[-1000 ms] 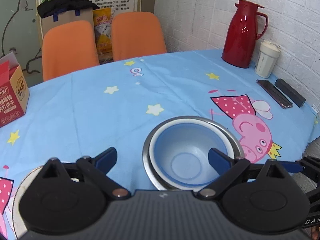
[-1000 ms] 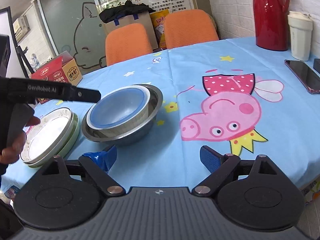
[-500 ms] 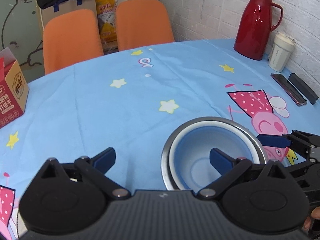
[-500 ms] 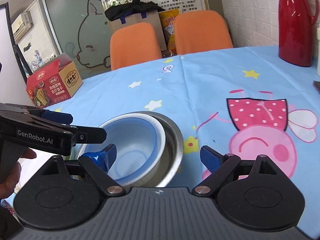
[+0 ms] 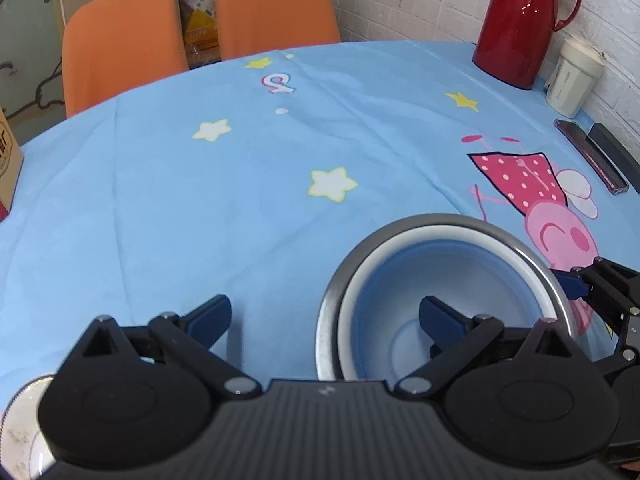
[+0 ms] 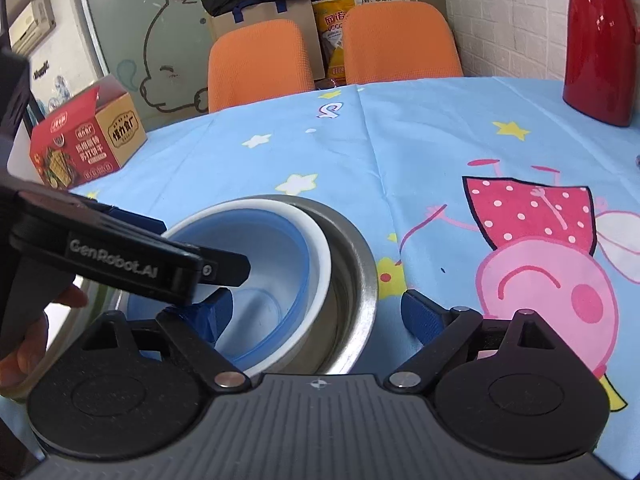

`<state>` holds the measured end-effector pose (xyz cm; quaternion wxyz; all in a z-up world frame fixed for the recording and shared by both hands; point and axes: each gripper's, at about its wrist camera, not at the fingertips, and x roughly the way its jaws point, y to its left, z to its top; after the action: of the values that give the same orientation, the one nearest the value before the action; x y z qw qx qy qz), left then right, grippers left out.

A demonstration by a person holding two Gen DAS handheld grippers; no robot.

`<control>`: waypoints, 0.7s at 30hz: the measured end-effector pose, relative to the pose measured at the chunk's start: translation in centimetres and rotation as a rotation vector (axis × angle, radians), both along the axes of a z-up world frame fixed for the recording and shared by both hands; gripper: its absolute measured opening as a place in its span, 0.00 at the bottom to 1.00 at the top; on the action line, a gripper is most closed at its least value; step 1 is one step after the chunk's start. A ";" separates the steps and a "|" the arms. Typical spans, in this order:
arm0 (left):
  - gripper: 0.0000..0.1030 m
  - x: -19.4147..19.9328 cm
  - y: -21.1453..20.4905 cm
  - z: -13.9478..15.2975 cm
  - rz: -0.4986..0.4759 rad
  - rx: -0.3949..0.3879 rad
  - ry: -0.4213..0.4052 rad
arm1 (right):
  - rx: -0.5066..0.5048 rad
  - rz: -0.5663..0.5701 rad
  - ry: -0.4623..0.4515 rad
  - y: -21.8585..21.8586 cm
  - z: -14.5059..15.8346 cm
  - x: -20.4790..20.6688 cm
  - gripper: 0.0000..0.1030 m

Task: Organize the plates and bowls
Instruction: 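Grasp the rim of the nested steel bowl with the left gripper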

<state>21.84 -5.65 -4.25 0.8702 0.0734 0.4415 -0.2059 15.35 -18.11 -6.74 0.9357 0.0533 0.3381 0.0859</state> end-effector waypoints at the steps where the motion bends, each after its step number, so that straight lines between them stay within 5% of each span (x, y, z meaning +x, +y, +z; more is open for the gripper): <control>1: 0.96 0.0 -0.1 -0.2 -0.002 0.007 0.003 | -0.024 0.005 -0.007 0.3 -0.1 -0.1 0.77; 21: 0.90 -0.3 -0.2 -0.6 -0.032 -0.028 0.028 | 0.029 0.035 -0.001 1.1 0.1 -1.0 0.72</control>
<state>21.53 -5.81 -4.89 0.8616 0.0652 0.4494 -0.2269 14.35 -17.03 -6.61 0.9333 0.0609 0.3374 0.1073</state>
